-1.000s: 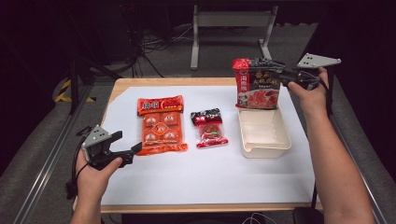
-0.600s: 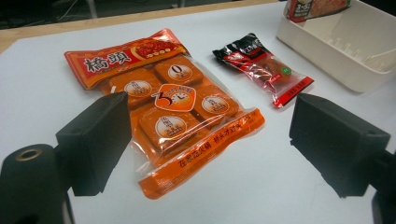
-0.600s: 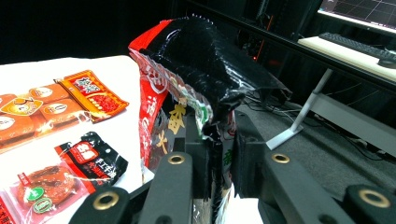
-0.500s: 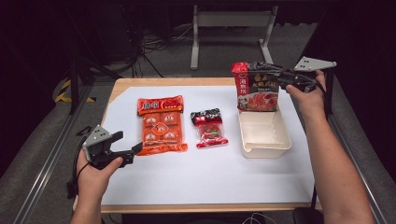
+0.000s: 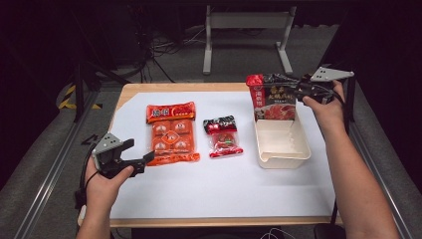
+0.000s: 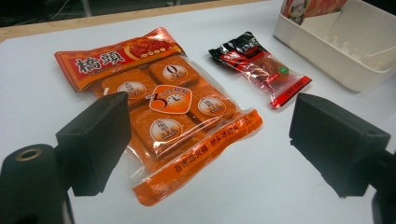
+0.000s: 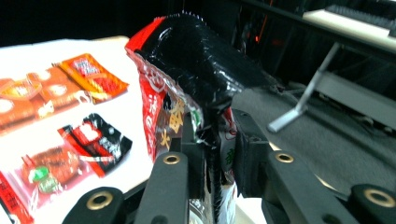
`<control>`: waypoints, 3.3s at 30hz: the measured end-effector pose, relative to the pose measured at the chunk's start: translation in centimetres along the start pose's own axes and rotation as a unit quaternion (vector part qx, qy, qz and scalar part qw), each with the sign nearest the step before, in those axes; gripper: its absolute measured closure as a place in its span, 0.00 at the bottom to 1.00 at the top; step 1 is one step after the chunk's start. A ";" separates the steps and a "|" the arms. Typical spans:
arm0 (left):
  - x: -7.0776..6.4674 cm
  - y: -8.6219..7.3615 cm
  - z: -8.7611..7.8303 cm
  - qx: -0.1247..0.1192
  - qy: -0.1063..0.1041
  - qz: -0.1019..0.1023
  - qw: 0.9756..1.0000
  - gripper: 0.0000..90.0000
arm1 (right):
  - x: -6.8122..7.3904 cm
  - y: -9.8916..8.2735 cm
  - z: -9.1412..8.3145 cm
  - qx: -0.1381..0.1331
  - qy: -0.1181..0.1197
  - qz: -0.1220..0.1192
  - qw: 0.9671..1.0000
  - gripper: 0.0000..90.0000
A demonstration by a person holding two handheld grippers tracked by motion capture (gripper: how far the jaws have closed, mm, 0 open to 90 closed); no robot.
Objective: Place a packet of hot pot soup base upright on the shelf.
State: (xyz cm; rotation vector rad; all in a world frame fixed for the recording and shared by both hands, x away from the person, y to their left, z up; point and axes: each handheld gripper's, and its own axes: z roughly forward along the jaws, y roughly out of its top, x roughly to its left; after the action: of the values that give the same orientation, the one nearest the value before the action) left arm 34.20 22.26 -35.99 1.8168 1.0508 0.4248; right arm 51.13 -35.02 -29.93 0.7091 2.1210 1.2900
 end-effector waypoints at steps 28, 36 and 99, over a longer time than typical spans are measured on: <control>0.1 0.7 1.5 0.008 -0.011 0.001 1.000 0.16 | 0.0 -2.6 -1.7 0.043 -0.033 0.056 0.997 0.75; 0.3 1.1 2.2 0.011 -0.016 0.004 1.000 0.16 | 0.3 -2.8 -3.8 0.024 -0.052 0.083 0.995 0.53; 5.0 2.5 5.4 -0.014 0.025 -0.011 1.000 0.14 | 14.7 -2.9 -8.3 -0.012 0.062 0.063 0.996 0.41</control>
State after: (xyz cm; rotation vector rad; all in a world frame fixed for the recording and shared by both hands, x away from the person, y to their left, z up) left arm 41.82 22.85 -37.19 1.7761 1.0918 0.4720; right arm 34.53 -31.21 -32.05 0.7830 2.1852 1.4582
